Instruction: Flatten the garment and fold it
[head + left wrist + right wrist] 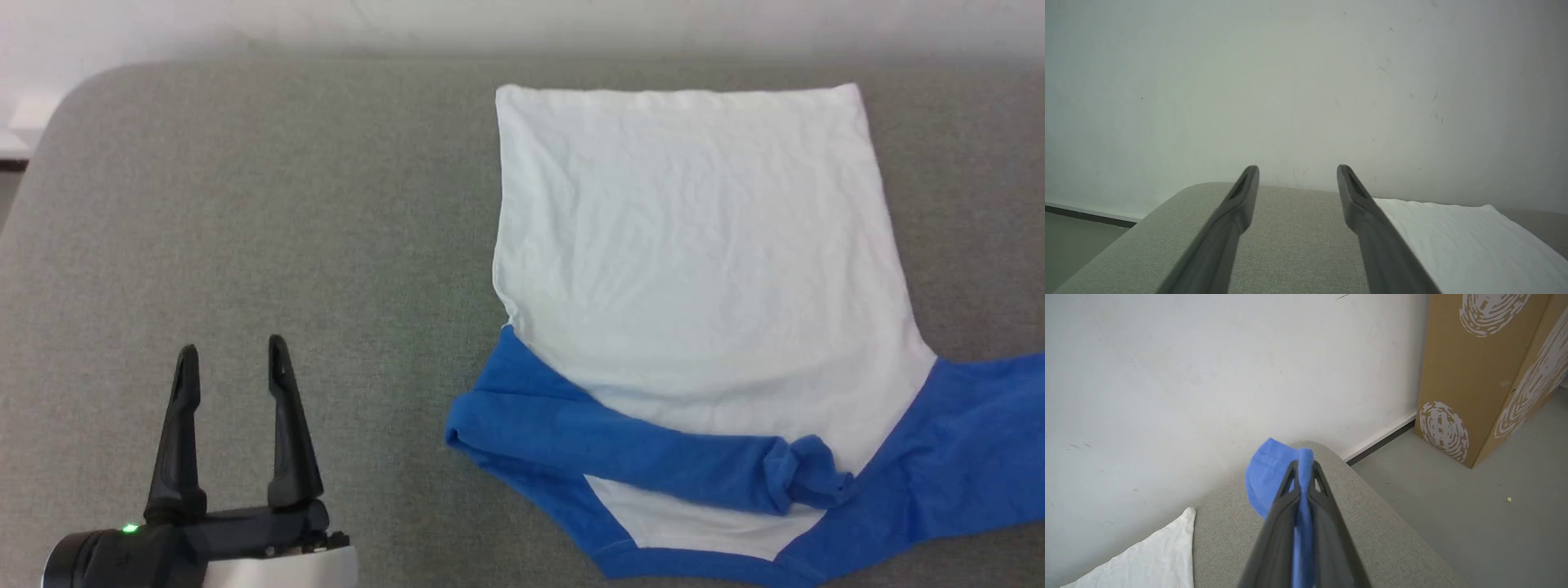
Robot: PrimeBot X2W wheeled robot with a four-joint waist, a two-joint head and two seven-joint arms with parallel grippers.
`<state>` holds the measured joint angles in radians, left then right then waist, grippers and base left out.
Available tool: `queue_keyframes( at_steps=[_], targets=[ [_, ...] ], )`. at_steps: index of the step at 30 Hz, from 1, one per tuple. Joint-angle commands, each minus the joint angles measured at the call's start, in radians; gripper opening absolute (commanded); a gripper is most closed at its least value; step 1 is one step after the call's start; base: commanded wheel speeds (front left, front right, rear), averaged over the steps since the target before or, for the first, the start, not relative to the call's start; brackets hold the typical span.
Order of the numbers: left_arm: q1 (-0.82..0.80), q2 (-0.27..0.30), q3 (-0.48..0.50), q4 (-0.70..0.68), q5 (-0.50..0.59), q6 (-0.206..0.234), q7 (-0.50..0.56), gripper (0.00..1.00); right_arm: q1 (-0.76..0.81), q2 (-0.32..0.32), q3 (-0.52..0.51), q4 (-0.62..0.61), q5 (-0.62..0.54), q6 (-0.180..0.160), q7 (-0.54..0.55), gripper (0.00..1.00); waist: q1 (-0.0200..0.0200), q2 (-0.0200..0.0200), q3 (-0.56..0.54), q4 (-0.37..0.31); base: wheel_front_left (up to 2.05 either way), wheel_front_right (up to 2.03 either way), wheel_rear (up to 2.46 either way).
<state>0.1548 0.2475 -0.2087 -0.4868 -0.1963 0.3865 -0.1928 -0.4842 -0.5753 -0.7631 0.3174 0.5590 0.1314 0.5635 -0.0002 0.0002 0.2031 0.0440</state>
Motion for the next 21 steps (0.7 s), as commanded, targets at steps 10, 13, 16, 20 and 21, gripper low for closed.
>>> queue_keyframes(
  at_steps=[10, 13, 16, 20, 21],
  targets=[
    [0.035, 0.011, 0.006, 0.004, -0.031, -0.018, 0.004, 1.00, 0.056, 0.064, -0.012, -0.154, -0.015, -0.001, 0.068, 0.00, 0.0002, -0.0002, -0.086, -0.002, 0.00, 0.00, 0.00],
    [0.034, 0.010, 0.000, 0.009, -0.033, -0.021, 0.005, 1.00, 0.059, 0.093, 0.035, -0.215, 0.007, -0.001, 0.087, 0.00, 0.0002, -0.0002, -0.094, 0.006, 0.00, 0.00, 0.00],
    [0.033, 0.011, -0.004, 0.012, -0.035, -0.023, 0.008, 1.00, 0.063, 0.141, 0.101, -0.285, 0.025, -0.001, 0.107, 0.00, 0.0002, -0.0002, -0.104, 0.012, 0.00, 0.00, 0.00],
    [0.032, 0.015, -0.006, 0.012, -0.039, -0.026, 0.014, 1.00, 0.097, 0.223, 0.238, -0.375, 0.028, -0.001, 0.140, 0.00, 0.0002, -0.0002, -0.116, 0.021, 0.00, 0.00, 0.00],
    [0.032, 0.015, -0.006, 0.012, -0.039, -0.026, 0.014, 1.00, 0.097, 0.223, 0.238, -0.375, 0.028, -0.001, 0.140, 0.00, 0.0002, -0.0002, -0.116, 0.021, 0.00, 0.00, 0.00]
  ],
)
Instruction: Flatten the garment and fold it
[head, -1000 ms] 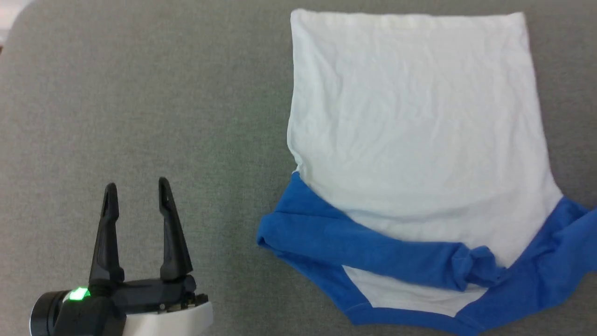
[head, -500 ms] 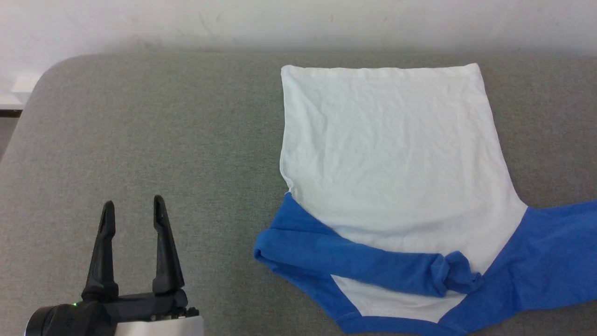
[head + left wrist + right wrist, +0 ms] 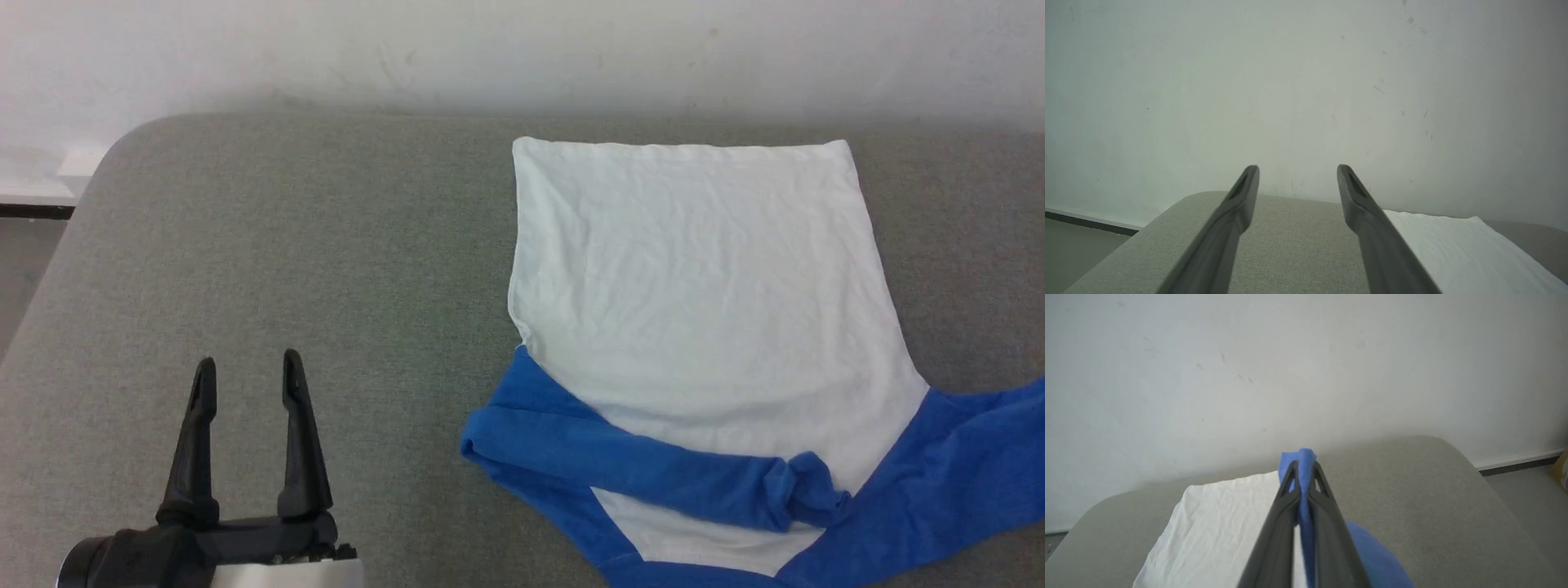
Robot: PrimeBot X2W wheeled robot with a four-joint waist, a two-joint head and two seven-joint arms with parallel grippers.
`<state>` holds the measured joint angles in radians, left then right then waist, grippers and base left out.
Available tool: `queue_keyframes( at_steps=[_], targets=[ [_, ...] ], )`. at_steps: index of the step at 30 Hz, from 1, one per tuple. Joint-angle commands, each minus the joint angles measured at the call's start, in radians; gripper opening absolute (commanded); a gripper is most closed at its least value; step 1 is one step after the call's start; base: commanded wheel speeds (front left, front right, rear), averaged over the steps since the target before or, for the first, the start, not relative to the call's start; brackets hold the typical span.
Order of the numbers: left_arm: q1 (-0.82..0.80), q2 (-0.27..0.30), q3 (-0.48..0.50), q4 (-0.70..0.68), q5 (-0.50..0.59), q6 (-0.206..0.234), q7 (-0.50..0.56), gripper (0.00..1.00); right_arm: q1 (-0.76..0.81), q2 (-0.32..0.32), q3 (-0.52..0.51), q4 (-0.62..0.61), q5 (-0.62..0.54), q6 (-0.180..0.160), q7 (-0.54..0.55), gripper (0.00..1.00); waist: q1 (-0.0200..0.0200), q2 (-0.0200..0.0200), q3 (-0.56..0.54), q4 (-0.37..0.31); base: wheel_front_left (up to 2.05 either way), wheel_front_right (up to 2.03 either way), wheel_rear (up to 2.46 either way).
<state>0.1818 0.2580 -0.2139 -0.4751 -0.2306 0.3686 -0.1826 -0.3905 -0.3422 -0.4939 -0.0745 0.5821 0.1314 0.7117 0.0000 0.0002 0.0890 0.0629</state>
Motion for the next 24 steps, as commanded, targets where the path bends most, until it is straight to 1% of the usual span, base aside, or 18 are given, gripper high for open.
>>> queue_keyframes(
  at_steps=[1, 6, 9, 12, 18, 24],
  targets=[
    [0.004, 0.006, -0.001, 0.000, -0.005, -0.009, 0.005, 1.00, 0.015, 0.013, 0.011, -0.007, 0.006, -0.001, 0.002, 0.00, 0.0000, -0.0002, -0.004, 0.005, 0.00, 0.00, 0.00],
    [0.001, 0.008, -0.004, 0.002, -0.009, -0.012, 0.007, 1.00, 0.057, 0.120, 0.228, -0.110, -0.001, -0.001, 0.046, 0.00, 0.0000, -0.0002, -0.013, 0.018, 0.00, 0.00, 0.00],
    [-0.001, 0.006, -0.009, 0.003, -0.011, -0.014, 0.007, 1.00, 0.065, 0.160, 0.346, -0.140, -0.006, -0.001, 0.061, 0.00, 0.0000, -0.0002, -0.010, 0.030, 0.00, 0.00, 0.00],
    [-0.008, 0.002, -0.015, 0.005, -0.013, -0.016, 0.003, 1.00, 0.063, 0.191, 0.450, -0.140, -0.009, -0.001, 0.064, 0.00, 0.0000, -0.0002, -0.002, 0.046, 0.00, 0.00, 0.00],
    [-0.029, -0.012, -0.033, 0.013, -0.011, -0.018, -0.011, 1.00, 0.035, 0.229, 0.611, -0.070, -0.029, -0.001, 0.032, 0.00, 0.0000, -0.0002, 0.034, 0.086, 0.00, 0.00, 0.00],
    [-0.058, -0.037, -0.061, 0.035, -0.009, -0.024, -0.028, 1.00, 0.022, 0.247, 0.718, 0.066, -0.080, -0.001, -0.026, 0.00, 0.0000, -0.0002, 0.070, 0.138, 0.00, 0.00, 0.00]
  ],
)
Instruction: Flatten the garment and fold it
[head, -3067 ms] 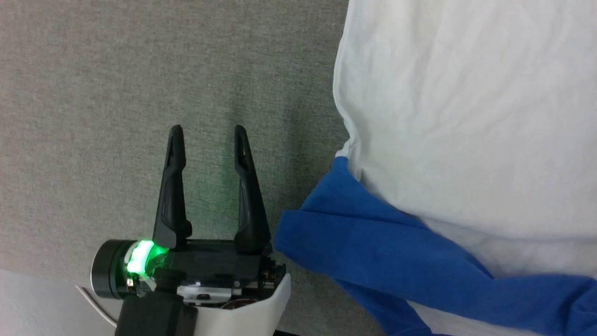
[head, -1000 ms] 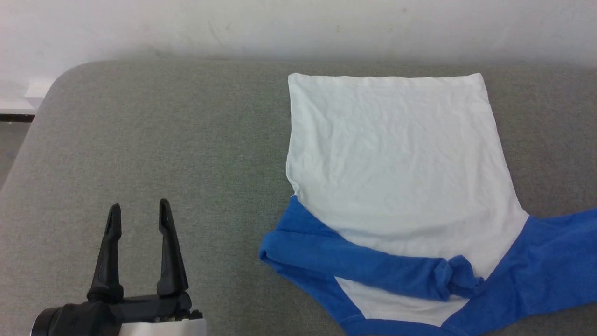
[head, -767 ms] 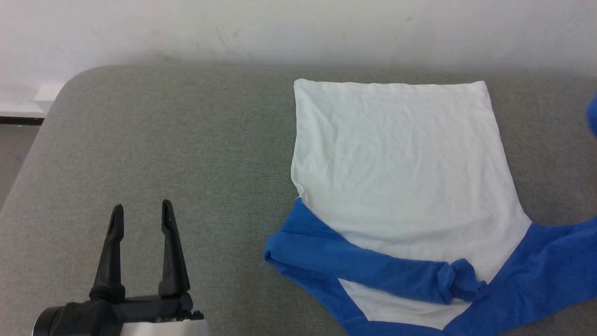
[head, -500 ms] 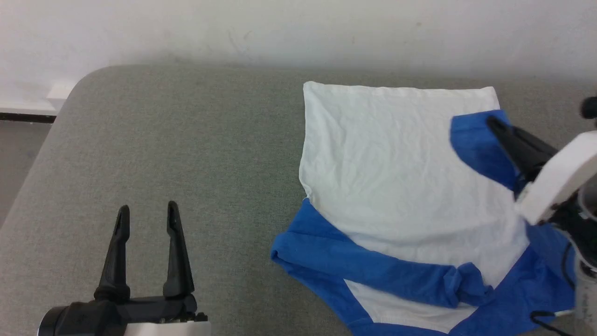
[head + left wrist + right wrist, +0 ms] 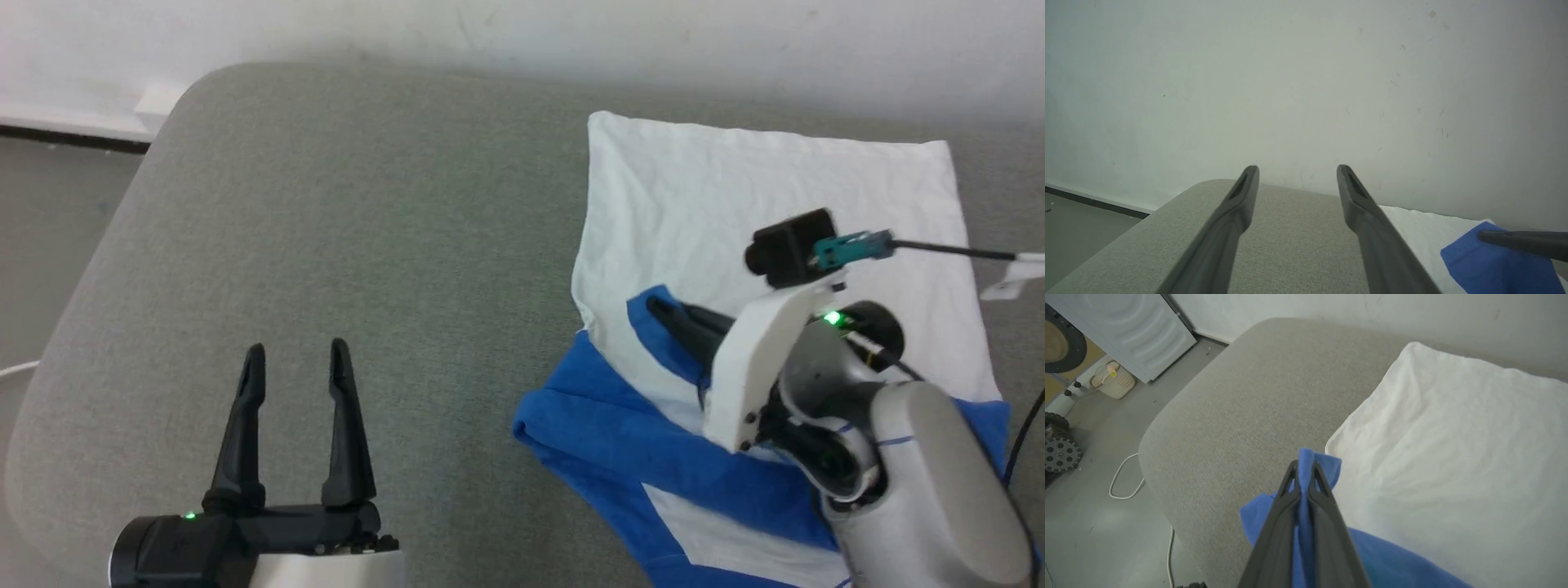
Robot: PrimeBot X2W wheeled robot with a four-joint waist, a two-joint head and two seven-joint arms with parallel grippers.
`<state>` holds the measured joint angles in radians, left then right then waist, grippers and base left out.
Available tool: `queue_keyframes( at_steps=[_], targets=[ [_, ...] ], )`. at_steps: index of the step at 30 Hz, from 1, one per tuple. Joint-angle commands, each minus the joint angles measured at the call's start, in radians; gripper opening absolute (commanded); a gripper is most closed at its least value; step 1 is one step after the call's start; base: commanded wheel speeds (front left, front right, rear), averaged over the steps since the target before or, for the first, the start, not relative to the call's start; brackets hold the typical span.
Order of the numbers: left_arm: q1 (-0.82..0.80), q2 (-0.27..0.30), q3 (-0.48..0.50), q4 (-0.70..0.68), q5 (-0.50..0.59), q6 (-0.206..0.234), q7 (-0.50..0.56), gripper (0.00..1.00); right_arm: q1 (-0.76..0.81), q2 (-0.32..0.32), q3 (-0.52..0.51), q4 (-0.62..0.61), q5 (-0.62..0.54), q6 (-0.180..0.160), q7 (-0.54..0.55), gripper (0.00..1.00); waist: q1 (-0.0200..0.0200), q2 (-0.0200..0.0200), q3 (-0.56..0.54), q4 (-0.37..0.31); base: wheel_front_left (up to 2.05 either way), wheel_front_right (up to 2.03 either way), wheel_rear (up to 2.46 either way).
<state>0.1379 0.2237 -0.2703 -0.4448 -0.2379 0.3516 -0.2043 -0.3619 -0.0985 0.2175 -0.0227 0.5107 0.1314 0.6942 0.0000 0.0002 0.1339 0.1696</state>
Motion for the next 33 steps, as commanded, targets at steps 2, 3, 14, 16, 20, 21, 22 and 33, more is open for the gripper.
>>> queue_keyframes(
  at_steps=[2, 3, 14, 16, 20, 21, 22, 33],
  targets=[
    [-0.023, -0.009, -0.012, 0.015, -0.002, -0.010, -0.013, 1.00, -0.006, 0.008, 0.031, 0.070, -0.030, -0.001, -0.034, 0.00, 0.0000, -0.0002, 0.031, 0.049, 0.00, 0.00, 0.00],
    [-0.027, -0.013, -0.016, 0.021, -0.003, -0.012, -0.015, 1.00, -0.004, 0.012, 0.038, 0.101, -0.038, -0.001, -0.046, 0.00, 0.0000, -0.0002, 0.033, 0.058, 0.00, 0.00, 0.00],
    [-0.053, -0.027, -0.037, 0.069, -0.013, -0.033, -0.032, 1.00, -0.017, 0.042, 0.094, 0.414, -0.147, -0.001, -0.150, 0.00, 0.0000, -0.0002, 0.030, 0.122, 0.00, 0.00, 0.00],
    [-0.056, -0.027, -0.036, 0.073, -0.014, -0.034, -0.033, 1.00, -0.029, 0.045, 0.092, 0.452, -0.155, -0.001, -0.166, 0.00, 0.0000, -0.0002, 0.028, 0.119, 0.00, 0.00, 0.00],
    [-0.063, -0.026, -0.036, 0.083, -0.017, -0.036, -0.035, 1.00, -0.061, 0.047, 0.112, 0.495, -0.148, -0.001, -0.198, 1.00, 0.0000, -0.0002, 0.021, 0.096, 0.00, 0.00, 0.00],
    [-0.063, -0.025, -0.034, 0.085, -0.018, -0.035, -0.035, 1.00, -0.069, 0.047, 0.125, 0.493, -0.129, -0.001, -0.200, 1.00, 0.0000, -0.0002, 0.018, 0.087, 0.00, 0.00, 0.00],
    [-0.062, -0.023, -0.033, 0.085, -0.018, -0.035, -0.035, 1.00, -0.076, 0.048, 0.139, 0.487, -0.106, -0.001, -0.194, 1.00, 0.0000, -0.0002, 0.015, 0.077, 0.00, 0.00, 0.00],
    [-0.050, 0.008, -0.018, 0.061, -0.012, -0.028, -0.011, 1.00, -0.092, -0.090, 0.051, 0.166, -0.004, -0.001, -0.236, 1.00, 0.0000, -0.0002, -0.012, -0.054, 0.00, 0.00, 0.00]
  ],
)
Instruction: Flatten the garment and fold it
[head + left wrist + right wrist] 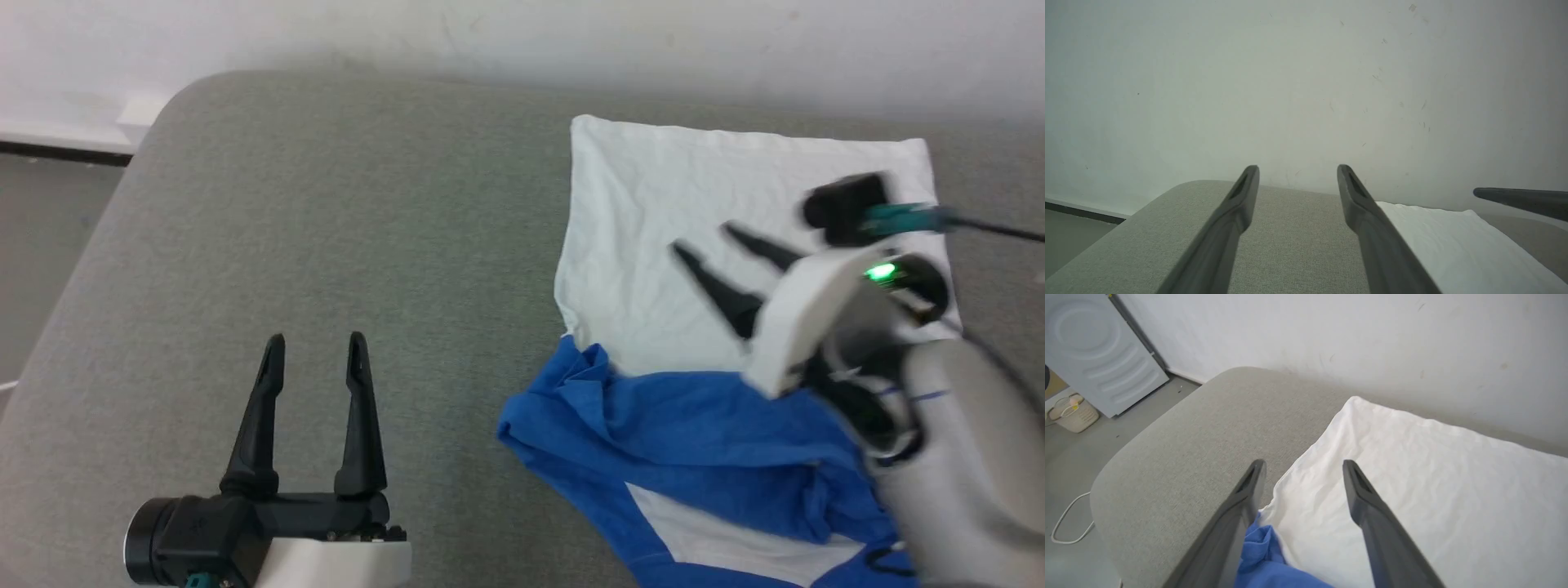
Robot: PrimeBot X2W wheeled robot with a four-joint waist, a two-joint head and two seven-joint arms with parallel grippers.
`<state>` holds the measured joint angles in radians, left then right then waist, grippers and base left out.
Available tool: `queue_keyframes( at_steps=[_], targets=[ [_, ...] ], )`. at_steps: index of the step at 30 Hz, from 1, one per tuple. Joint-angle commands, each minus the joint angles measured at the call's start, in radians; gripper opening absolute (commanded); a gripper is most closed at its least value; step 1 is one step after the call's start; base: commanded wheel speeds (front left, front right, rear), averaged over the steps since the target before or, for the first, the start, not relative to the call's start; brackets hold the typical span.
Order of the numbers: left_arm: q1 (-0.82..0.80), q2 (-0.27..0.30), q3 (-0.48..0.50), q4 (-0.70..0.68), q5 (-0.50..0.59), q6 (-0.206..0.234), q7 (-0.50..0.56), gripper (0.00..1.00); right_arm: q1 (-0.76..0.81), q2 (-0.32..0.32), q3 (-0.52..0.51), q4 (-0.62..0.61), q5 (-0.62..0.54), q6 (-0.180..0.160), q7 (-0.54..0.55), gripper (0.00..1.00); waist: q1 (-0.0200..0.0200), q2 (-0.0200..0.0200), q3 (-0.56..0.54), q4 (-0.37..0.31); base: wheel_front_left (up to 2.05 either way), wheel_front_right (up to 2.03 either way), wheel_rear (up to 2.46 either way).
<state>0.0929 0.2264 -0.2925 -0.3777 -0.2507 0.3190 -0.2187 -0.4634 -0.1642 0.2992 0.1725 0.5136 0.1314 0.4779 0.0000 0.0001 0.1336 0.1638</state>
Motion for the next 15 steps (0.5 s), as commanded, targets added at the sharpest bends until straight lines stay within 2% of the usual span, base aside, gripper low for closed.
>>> queue_keyframes(
  at_steps=[1, 3, 7, 12, 15],
  targets=[
    [-0.006, 0.008, 0.004, -0.008, 0.001, 0.004, 0.006, 1.00, 0.023, -0.044, -0.063, -0.061, -0.012, -0.001, -0.033, 1.00, 0.0000, -0.0001, -0.011, -0.059, 0.00, 0.00, 0.00],
    [-0.010, 0.010, 0.000, -0.009, 0.003, 0.002, 0.012, 1.00, 0.055, -0.088, -0.126, -0.123, -0.038, -0.001, -0.061, 1.00, 0.0000, -0.0001, -0.009, -0.077, 0.00, 0.00, 0.00],
    [-0.020, 0.011, -0.009, -0.008, 0.006, 0.000, 0.019, 1.00, 0.150, -0.127, -0.280, -0.229, -0.071, -0.001, -0.109, 1.00, 0.0000, -0.0001, -0.005, -0.103, 0.00, 0.00, 0.00],
    [-0.026, 0.015, -0.019, -0.006, 0.015, -0.003, 0.018, 1.00, 0.287, -0.104, -0.456, -0.357, -0.131, -0.001, -0.205, 1.00, 0.0000, -0.0001, 0.002, -0.133, 0.00, 0.00, 0.00],
    [-0.019, 0.017, -0.021, -0.003, 0.014, -0.003, 0.014, 1.00, 0.373, -0.064, -0.537, -0.422, -0.197, -0.001, -0.274, 1.00, 0.0000, -0.0001, -0.001, -0.151, 0.00, 0.00, 0.00]
  ],
)
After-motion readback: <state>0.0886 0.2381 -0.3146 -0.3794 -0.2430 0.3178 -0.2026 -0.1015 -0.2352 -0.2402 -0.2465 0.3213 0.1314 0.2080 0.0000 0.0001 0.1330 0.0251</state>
